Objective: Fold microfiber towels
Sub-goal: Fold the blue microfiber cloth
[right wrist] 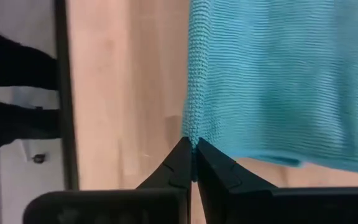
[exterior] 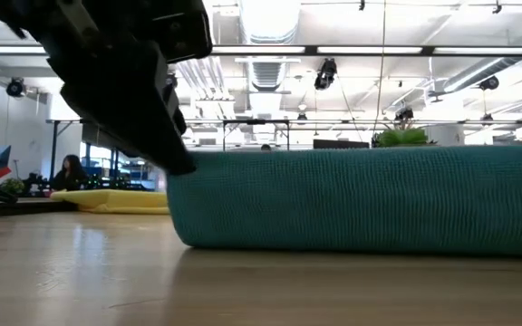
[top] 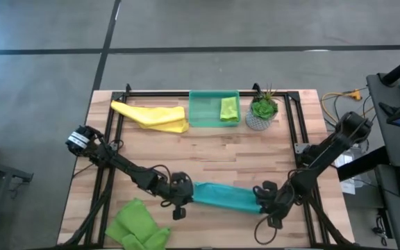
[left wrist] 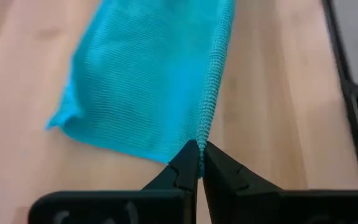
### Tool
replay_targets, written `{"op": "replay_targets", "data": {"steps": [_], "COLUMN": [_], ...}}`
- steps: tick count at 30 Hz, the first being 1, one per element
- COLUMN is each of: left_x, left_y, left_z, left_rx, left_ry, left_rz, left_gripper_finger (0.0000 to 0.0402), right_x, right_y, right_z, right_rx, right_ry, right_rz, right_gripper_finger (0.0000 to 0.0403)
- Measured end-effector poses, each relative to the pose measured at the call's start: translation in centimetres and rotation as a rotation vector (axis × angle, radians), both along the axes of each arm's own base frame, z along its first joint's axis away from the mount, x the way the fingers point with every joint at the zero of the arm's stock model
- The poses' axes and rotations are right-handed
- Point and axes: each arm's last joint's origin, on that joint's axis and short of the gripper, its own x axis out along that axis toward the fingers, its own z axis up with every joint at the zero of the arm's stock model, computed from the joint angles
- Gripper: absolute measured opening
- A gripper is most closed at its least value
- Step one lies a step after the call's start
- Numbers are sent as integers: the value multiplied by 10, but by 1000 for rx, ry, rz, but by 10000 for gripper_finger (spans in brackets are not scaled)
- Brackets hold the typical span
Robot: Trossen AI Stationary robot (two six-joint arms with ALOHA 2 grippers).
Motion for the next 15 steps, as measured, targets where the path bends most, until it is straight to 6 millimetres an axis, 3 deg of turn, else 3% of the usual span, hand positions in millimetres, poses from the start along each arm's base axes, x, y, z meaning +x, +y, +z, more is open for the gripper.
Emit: {"op": "replay_targets", "data": {"steps": [15], "left_x": [14], "left_y": [22], "left_z": [3], "left_rx": [32], "left_ry": [-80], "left_rz": [140], "left_gripper_finger": [0], "right_x": [-13], "right_y": [-18], "right_z": [8], "right_rx": [-99], "right_ry": [42], "right_rz": [-128], "right_gripper_finger": [9]}}
